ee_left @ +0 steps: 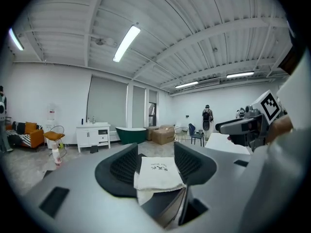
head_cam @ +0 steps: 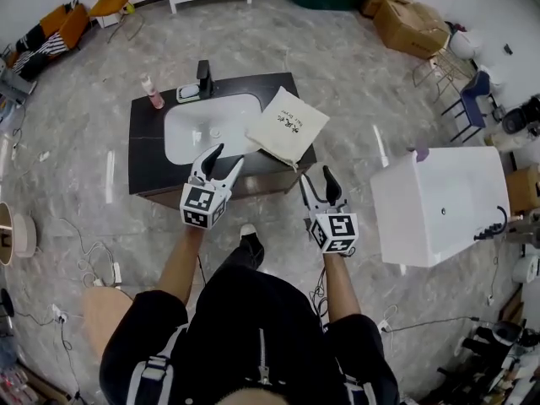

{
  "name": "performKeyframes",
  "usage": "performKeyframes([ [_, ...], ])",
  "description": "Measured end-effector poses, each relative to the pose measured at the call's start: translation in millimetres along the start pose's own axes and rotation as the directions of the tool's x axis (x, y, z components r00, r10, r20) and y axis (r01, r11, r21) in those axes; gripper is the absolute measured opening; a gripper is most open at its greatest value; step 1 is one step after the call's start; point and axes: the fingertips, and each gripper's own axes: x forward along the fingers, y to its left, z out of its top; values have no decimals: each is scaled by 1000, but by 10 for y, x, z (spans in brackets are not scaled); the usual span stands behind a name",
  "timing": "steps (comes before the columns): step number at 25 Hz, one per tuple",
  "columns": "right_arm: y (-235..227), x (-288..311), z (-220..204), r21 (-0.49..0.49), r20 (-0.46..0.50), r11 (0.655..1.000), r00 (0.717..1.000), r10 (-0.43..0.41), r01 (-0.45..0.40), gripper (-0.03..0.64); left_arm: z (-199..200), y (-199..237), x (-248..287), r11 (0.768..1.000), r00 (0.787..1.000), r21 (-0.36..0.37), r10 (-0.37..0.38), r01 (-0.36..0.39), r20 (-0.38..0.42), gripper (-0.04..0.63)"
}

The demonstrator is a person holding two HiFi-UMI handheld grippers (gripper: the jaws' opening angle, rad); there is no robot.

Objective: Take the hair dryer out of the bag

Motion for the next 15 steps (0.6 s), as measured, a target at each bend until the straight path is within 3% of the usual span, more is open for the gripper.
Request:
performKeyframes([
  [7,-192,858,132,-28,-36,999,999,29,-30,249,20,638,593,999,1000,-24,28,-28,-5,239],
  [15,-173,1428,213,-87,-69,993,995,75,-81,250,-100,1047,768,995,997,-65,71,-73,-20,239],
])
